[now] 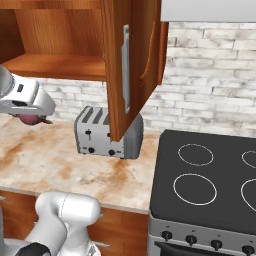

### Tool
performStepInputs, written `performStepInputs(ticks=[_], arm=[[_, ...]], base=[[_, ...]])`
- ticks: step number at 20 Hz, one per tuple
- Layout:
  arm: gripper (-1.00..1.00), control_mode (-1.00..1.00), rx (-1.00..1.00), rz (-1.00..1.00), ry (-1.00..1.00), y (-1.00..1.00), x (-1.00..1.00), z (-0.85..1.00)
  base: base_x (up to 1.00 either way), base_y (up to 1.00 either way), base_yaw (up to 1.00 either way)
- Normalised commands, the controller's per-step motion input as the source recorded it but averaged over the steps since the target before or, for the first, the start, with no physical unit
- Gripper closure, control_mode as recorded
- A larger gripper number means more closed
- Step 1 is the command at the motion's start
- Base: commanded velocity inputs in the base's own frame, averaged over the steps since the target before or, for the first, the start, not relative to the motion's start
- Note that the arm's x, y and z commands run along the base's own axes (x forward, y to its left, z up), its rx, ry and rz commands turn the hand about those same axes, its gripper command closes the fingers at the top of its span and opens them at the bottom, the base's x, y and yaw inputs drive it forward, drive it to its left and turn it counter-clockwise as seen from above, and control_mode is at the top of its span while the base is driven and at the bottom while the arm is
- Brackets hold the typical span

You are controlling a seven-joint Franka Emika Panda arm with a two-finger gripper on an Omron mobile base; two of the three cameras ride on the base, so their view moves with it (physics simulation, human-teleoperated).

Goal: Pick the onions from the cabinet and place them in one bowl. Pick the cucumber from the sink and place it in the other bowl.

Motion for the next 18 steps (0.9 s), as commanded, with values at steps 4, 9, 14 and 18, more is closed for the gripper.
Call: performStepInputs(ticks=[4, 9, 14, 18], arm=[[1.0, -1.0, 0.0, 0.0, 0.02, -0.05, -0.08, -0.19], [1.0, 1.0, 0.0, 0.0, 0.0, 0.0, 0.0, 0.0], [1.0, 1.0, 0.0, 0.0, 0.0, 0.0, 0.0, 0.0], [1.0, 1.0, 0.0, 0.0, 0.0, 0.0, 0.0, 0.0]], base=[[0.0, 0.0, 0.0], [-0.04, 0.0, 0.0], [-0.45, 0.0, -0.03], [-0.6, 0.0, -0.03]])
